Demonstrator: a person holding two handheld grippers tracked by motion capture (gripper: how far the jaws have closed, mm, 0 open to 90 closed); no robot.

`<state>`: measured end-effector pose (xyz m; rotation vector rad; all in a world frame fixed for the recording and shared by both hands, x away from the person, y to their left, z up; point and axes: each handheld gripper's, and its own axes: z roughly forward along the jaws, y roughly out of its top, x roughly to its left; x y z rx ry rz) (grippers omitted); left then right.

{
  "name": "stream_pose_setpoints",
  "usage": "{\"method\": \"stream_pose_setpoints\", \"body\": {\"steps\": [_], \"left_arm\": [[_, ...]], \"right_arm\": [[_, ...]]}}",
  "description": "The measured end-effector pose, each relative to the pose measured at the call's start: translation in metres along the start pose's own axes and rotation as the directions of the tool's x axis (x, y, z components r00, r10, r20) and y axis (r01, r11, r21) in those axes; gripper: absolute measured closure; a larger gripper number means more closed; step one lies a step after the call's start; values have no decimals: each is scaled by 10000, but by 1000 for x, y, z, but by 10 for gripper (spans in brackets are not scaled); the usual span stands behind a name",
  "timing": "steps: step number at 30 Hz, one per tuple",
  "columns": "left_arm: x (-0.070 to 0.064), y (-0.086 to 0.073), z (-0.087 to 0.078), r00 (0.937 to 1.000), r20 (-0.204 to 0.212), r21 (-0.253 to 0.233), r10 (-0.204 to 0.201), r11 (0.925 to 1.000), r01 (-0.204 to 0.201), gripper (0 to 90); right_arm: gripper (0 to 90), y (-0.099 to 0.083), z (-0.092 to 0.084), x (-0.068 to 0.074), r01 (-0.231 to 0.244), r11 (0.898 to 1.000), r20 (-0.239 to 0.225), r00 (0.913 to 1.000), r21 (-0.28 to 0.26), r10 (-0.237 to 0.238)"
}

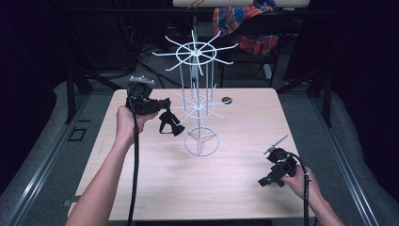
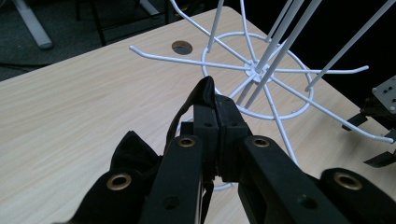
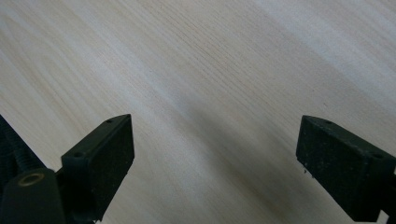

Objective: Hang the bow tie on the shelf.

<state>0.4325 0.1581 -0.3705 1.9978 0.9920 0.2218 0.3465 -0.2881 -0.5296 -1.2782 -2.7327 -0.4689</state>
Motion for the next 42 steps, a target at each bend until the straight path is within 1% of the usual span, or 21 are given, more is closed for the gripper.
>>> {"method": "stream_pose_setpoints", "body": {"steps": [6, 7, 10, 12, 18, 23, 27, 28, 29, 30, 31, 33, 42], "left_arm": [[-1, 1, 4, 10000, 62, 54, 25, 10000, -26, 888], [-1, 2, 4, 9999, 97, 130, 89, 9999, -91, 888], [-1, 1, 6, 9999, 119, 140, 67, 9999, -69, 888], [-2, 2, 7, 9998, 188, 238, 69, 9997, -74, 888], [-3, 2, 11, 9998, 180, 301, 111, 9995, -116, 887], [-4, 2, 16, 9996, 253, 411, 121, 9991, -131, 887], [-6, 2, 20, 9994, 251, 551, 218, 9982, -231, 886], [-6, 2, 21, 9994, 274, 558, 205, 9982, -220, 886], [-6, 2, 22, 9994, 299, 579, 199, 9981, -216, 885], [-7, 2, 23, 9994, 299, 591, 198, 9980, -215, 885], [-7, 2, 23, 9993, 306, 607, 196, 9979, -214, 885], [-7, 2, 25, 9992, 363, 615, 186, 9979, -208, 885], [-7, -2, 30, 9991, 381, 771, 206, 9967, -235, 884]], "right_arm": [[113, 0, 0, 0, -17, 10000, -42, 10000, 38, 17], [112, 0, 0, 0, -10, 10000, -43, 10000, 44, 10], [113, 0, 1, 0, -29, 10000, -45, 10000, 26, 29], [113, 0, 1, 0, -33, 10000, -53, 10000, 32, 33], [112, 0, 1, 0, 22, 10000, -35, 10000, 31, -22], [112, 0, 1, 0, 21, 10000, -40, 10000, 25, -21], [112, 0, 1, 0, -31, 10000, -47, 10000, 39, 31], [112, 0, 2, 0, -116, 9999, -57, 9999, -54, 116], [112, 0, 2, 0, -91, 10000, -57, 9999, -23, 91], [113, 0, 2, 0, -54, 10000, -126, 9999, 20, 54], [112, 0, 1, 0, -1, 10000, -47, 10000, 87, 1], [112, 0, 1, 0, -12, 10000, -47, 10000, 34, 12], [113, 0, 2, 0, -21, 10000, -48, 10000, 58, 21]]}}
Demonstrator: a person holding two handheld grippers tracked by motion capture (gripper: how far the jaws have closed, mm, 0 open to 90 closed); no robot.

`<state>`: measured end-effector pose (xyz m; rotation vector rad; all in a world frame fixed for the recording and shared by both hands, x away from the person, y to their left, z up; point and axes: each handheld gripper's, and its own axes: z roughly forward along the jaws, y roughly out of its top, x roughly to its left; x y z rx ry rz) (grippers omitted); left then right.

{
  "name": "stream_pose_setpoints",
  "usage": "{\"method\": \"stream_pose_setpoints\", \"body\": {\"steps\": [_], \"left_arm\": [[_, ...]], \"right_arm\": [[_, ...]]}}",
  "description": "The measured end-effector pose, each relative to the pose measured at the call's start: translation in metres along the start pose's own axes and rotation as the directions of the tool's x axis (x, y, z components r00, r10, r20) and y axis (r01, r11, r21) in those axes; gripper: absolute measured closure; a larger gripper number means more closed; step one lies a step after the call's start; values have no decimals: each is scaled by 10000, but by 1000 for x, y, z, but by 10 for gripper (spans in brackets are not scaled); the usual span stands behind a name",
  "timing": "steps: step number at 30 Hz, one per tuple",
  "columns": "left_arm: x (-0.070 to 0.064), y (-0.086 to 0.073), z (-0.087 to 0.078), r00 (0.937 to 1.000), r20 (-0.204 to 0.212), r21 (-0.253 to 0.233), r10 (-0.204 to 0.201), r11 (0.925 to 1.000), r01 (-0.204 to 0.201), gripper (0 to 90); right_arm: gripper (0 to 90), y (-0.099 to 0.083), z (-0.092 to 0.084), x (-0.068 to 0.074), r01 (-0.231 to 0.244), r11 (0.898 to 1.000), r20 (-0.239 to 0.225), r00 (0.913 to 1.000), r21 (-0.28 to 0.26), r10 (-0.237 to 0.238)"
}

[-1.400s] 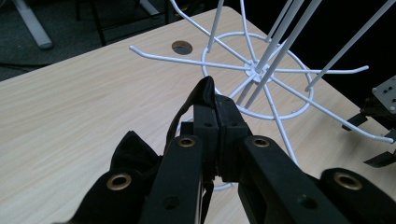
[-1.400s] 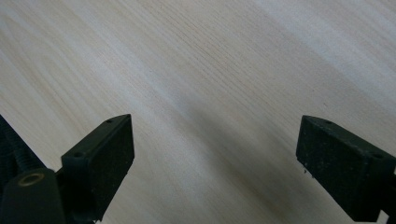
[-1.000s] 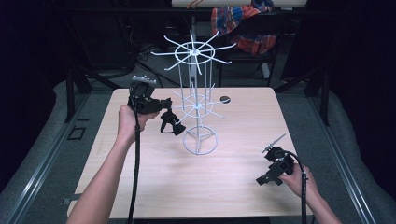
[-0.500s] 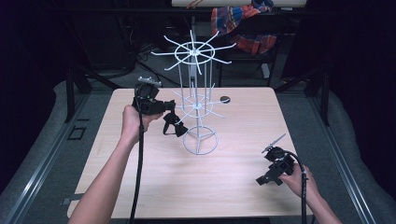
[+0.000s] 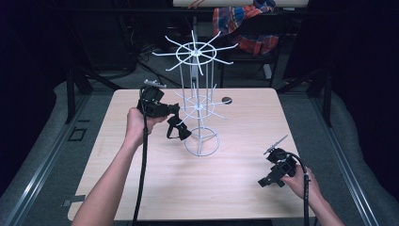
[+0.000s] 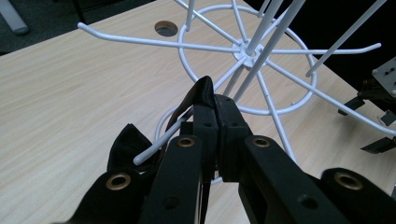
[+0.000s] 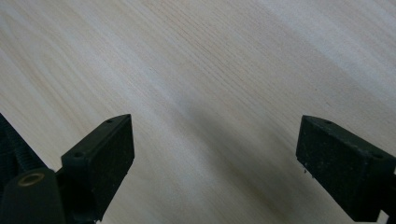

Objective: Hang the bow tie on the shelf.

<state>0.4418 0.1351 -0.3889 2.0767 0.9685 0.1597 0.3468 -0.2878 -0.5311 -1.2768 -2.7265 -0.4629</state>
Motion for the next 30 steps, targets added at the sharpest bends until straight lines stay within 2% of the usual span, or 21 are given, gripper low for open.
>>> {"method": "stream_pose_setpoints", "body": {"steps": [1, 8, 10, 12, 17, 18, 19, 20, 21, 22, 23, 24, 30], "left_arm": [[0, -1, 1, 10000, 37, 12, -33, 10000, 32, 883], [2, -5, 5, 9999, 84, 101, -79, 9999, 78, 882], [3, -7, 6, 9999, 148, 159, -84, 9998, 82, 882], [3, -8, 8, 9999, 163, 232, -55, 9997, 52, 881], [5, -13, 12, 9997, 232, 315, -74, 9995, 67, 881], [5, -13, 12, 9996, 263, 337, -92, 9994, 83, 881], [6, -16, 13, 9996, 237, 264, -160, 9995, 154, 881], [7, -17, 13, 9995, 250, 255, -170, 9995, 163, 881], [8, -18, 13, 9994, 275, 276, -190, 9995, 183, 881], [8, -21, 14, 9995, 250, 191, -188, 9996, 184, 881], [8, -22, 14, 9995, 209, 149, -223, 9996, 220, 879], [9, -24, 14, 9995, 193, 98, -245, 9997, 243, 877], [7, -32, 15, 9998, -199, -200, -83, 9998, 80, 873]], "right_arm": [[112, -1, 1, 1, -140, 9998, -21, 9999, -160, 139], [113, 0, 0, 0, -7, 10000, -5, 10000, 16, 7], [113, -1, 2, 2, -306, 9991, -93, 9995, -292, 303], [113, 0, 0, 0, 116, 9999, -40, 9999, 126, -116], [113, 0, 1, 0, 84, 10000, -54, 10000, 54, -84], [113, -1, 3, 2, -182, 9997, -68, 9998, -160, 181], [113, -1, 3, 2, -206, 9996, -58, 9998, -167, 205], [112, 0, 1, 1, 46, 10000, -66, 10000, 59, -45], [112, 0, 1, 1, 46, 10000, -66, 10000, 59, -45], [113, -1, 1, 2, -27, 10000, -100, 9999, -58, 26], [113, -1, 0, 2, 116, 9998, 29, 9999, 131, -117], [113, -1, 0, 2, 136, 9999, 58, 9999, 105, -136], [114, -2, 1, 5, -142, 9999, 44, 9999, 27, 142]]}}
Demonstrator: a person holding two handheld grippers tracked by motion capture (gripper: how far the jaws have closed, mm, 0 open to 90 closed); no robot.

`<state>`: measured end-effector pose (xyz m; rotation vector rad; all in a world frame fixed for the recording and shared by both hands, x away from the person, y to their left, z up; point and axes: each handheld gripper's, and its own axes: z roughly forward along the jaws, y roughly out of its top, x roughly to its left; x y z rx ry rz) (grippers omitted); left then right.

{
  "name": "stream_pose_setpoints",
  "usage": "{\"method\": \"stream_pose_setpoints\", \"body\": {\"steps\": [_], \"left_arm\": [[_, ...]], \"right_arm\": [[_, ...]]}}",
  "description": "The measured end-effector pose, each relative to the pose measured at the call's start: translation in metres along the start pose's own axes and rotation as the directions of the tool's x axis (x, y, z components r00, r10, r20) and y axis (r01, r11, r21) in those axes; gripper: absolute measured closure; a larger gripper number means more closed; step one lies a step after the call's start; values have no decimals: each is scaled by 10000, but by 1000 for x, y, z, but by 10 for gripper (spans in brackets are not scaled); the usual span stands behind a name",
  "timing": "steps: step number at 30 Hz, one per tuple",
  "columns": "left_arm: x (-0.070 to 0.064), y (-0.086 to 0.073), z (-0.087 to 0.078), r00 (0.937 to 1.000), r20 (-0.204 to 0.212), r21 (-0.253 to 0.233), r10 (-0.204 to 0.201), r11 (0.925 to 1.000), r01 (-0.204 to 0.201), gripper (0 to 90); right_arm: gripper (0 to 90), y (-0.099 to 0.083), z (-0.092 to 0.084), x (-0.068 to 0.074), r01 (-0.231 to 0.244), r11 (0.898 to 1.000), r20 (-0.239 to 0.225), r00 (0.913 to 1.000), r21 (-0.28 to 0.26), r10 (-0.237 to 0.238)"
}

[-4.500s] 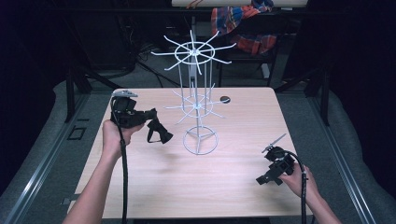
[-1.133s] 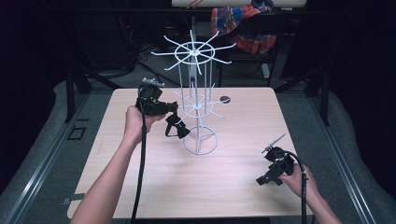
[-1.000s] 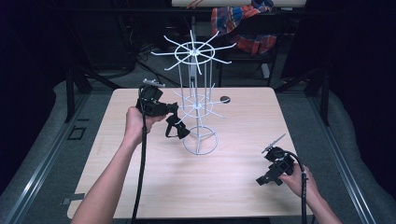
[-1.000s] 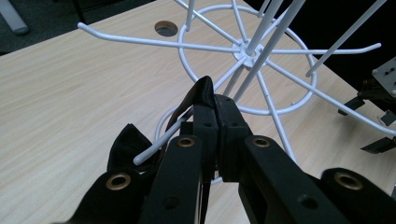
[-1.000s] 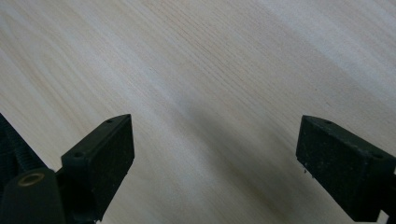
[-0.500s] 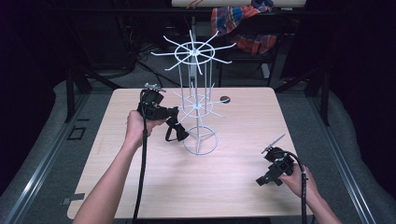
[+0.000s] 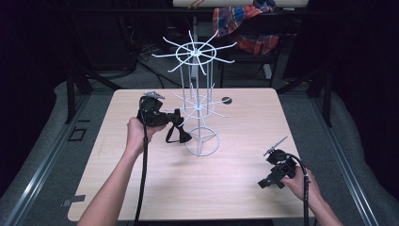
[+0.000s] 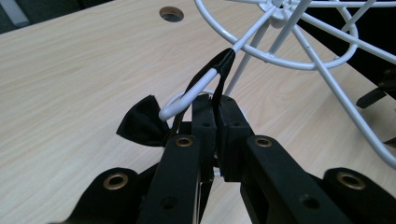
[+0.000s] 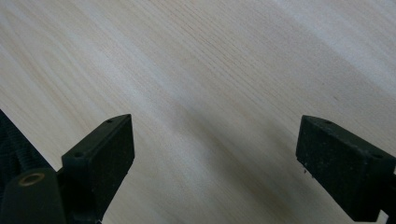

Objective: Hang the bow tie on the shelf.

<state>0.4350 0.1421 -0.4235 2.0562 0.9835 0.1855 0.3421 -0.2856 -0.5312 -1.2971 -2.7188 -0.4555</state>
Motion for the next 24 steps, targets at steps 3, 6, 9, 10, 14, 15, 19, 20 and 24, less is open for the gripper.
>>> {"method": "stream_pose_setpoints", "body": {"steps": [3, 6, 9, 10, 14, 15, 19, 20, 24], "left_arm": [[0, -2, 1, 10000, -2, -61, -31, 10000, 31, 874], [-2, -5, 4, 9999, -156, -192, 47, 9998, -50, 874], [-5, -8, 6, 9977, -582, -445, 359, 9983, -385, 874], [-6, -9, 6, 9970, -650, -535, 415, 9975, -450, 874], [-6, -13, 7, 9966, -658, -716, 498, 9959, -545, 874], [-6, -14, 8, 9964, -704, -805, 480, 9953, -537, 874], [-4, -17, 8, 9953, -840, -998, 485, 9934, -568, 873], [-4, -17, 9, 9949, -891, -1048, 472, 9929, -565, 873], [-4, -17, 11, 9948, -895, -1089, 485, 9923, -582, 873]], "right_arm": [[114, 0, 0, -1, 31, 9999, 91, 10000, 131, -32], [114, -1, 2, 0, -158, 9998, 8, 9999, -88, 158], [114, -1, 1, -1, -77, 10000, 133, 9999, 31, 76], [114, -1, 1, -1, -77, 10000, 133, 9999, 31, 76], [114, -1, 2, -1, -112, 9999, 84, 9999, 47, 112], [114, -1, 1, -1, -71, 9999, 83, 9999, 113, 70], [114, 0, 2, -2, -26, 9998, 153, 9999, 195, 23], [114, 0, 2, -2, -42, 9998, 85, 10000, 192, 40], [114, -1, 4, -1, -198, 9998, 132, 9997, 61, 197]]}}
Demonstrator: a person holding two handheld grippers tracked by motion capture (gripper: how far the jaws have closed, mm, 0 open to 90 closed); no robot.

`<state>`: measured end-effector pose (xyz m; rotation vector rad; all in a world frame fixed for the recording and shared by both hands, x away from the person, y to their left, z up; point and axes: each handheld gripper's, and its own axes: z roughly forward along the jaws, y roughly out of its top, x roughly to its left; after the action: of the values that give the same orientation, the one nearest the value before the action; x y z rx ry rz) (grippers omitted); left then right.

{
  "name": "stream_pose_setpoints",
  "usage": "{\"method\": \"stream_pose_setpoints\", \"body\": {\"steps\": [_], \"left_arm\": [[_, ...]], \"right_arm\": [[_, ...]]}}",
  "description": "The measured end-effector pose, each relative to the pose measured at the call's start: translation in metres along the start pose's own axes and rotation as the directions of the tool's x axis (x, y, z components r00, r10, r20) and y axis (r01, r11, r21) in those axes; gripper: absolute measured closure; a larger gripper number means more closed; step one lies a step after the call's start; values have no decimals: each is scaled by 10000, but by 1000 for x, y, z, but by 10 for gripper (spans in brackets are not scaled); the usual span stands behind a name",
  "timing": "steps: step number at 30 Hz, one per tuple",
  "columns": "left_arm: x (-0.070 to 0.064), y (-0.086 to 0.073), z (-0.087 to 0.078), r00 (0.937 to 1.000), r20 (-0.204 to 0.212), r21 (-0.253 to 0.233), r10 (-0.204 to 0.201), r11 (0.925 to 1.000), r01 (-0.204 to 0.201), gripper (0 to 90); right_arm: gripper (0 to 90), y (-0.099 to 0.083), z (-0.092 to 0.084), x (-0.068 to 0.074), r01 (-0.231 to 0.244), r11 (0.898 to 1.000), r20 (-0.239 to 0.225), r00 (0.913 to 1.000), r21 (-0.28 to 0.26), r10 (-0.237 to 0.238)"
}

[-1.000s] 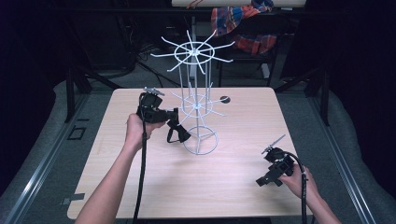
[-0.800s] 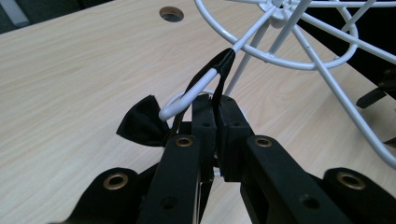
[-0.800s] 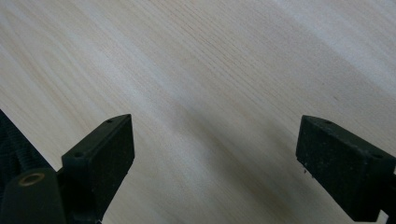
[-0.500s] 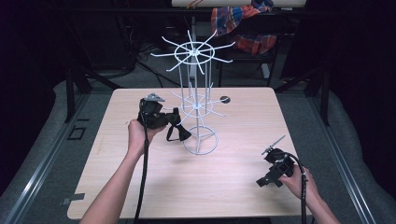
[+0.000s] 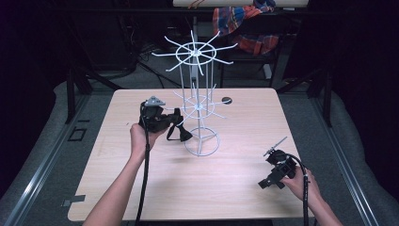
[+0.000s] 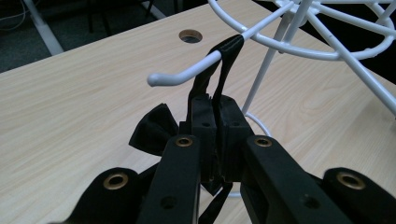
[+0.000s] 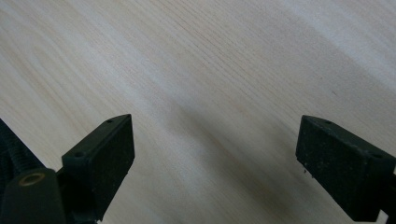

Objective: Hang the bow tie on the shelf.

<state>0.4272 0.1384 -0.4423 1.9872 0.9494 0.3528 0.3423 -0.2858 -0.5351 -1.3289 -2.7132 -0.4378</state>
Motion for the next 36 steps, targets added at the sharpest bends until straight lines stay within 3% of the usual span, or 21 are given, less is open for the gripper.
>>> {"method": "stream_pose_setpoints", "body": {"steps": [3, 5, 6, 12, 13, 15, 23, 27, 29, 32, 33, 36], "left_arm": [[0, -1, 3, 10000, -20, -21, -19, 10000, 19, 864], [-1, -2, 5, 9997, -220, -106, -85, 9999, 82, 850], [1, -2, 5, 10000, -22, -67, -74, 10000, 74, 850], [2, -4, 6, 10000, -44, -179, -38, 9998, 38, 839], [2, -4, 6, 10000, -23, -168, -40, 9999, 40, 828], [2, -4, 6, 10000, 40, -132, -54, 9999, 54, 818], [6, -5, -2, 9998, 143, 148, -148, 9998, 146, 554], [7, -6, -8, 9993, 355, 373, -104, 9993, 91, 492], [7, -7, -11, 9996, 285, 459, 8, 9989, -21, 473], [8, -10, -16, 9999, 170, 579, -22, 9983, 12, 418], [8, -11, -18, 10000, -32, 568, -29, 9984, 30, 380], [11, -13, -25, 9999, -89, 625, -94, 9980, 99, 301]], "right_arm": [[114, 1, -2, -2, 247, 9991, 58, 9997, 346, -249], [114, 1, -2, -1, 178, 9994, 44, 9998, 286, -179], [114, 1, -2, -1, 178, 9994, 44, 9998, 286, -179], [114, 1, -1, 0, 61, 9999, -22, 10000, 148, -61], [114, 1, -1, -2, 308, 9991, 34, 9995, 302, -309], [114, 2, -1, -2, 343, 9988, 32, 9994, 341, -344], [114, 1, -2, -1, 200, 9993, 47, 9998, 310, -201], [114, 1, -1, 0, 130, 9995, 14, 9999, 283, -131], [114, 1, 0, 1, 4, 10000, -104, 9999, 96, -3], [114, 0, -2, 0, 151, 9996, 15, 9999, 258, -151], [114, 0, -1, 0, 143, 9996, 63, 9999, 261, -145], [114, 1, -1, 1, 104, 9997, -31, 9999, 238, -103]]}}
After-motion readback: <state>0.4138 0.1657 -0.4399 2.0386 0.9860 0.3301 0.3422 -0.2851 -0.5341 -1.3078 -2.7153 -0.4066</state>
